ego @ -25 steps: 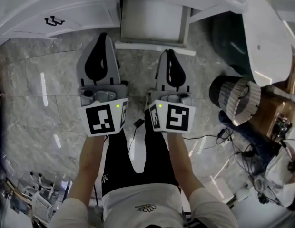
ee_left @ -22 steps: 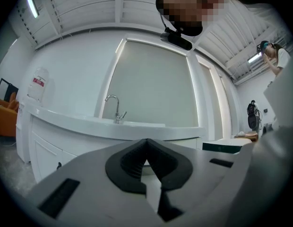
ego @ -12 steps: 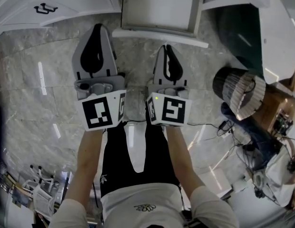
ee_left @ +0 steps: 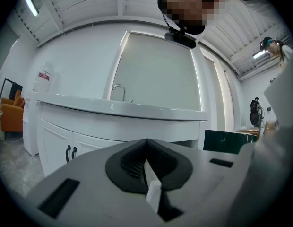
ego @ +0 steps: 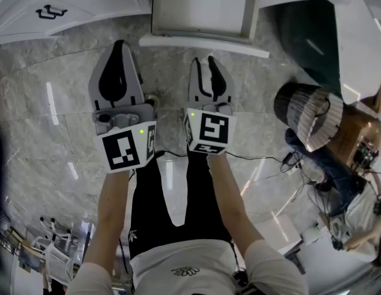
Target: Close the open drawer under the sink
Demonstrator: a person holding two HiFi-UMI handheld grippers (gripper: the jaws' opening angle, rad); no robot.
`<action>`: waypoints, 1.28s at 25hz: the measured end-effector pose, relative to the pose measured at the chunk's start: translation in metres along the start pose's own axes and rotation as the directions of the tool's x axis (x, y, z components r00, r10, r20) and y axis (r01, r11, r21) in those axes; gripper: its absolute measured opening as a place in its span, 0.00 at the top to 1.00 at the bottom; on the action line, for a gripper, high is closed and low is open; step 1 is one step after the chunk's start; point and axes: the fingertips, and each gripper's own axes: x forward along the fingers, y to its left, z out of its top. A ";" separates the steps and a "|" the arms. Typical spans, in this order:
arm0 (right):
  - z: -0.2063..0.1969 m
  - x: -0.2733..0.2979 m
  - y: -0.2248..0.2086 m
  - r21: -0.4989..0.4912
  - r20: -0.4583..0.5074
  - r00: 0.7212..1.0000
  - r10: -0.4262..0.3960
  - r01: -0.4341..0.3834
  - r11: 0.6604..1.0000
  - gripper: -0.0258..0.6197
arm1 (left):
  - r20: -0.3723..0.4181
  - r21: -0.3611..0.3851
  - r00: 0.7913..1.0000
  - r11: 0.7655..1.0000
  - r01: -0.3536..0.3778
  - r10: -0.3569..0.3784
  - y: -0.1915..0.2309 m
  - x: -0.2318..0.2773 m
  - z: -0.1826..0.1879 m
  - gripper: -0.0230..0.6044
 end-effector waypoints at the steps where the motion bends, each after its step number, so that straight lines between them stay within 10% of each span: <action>1: -0.004 0.003 0.000 0.008 -0.011 1.000 -0.001 0.002 1.000 0.77 | -0.002 0.000 1.000 1.000 -0.001 0.001 0.001 -0.001 -0.001 0.93; 12: -0.050 0.050 -0.010 0.090 -0.142 0.989 -0.039 0.052 0.995 0.61 | -0.014 -0.009 1.000 1.000 -0.002 0.001 0.006 -0.002 -0.012 0.93; 32: -0.068 0.072 -0.018 0.075 -0.182 0.980 -0.081 0.096 0.993 0.72 | -0.059 0.017 0.998 1.000 -0.015 0.016 0.009 0.006 -0.038 0.93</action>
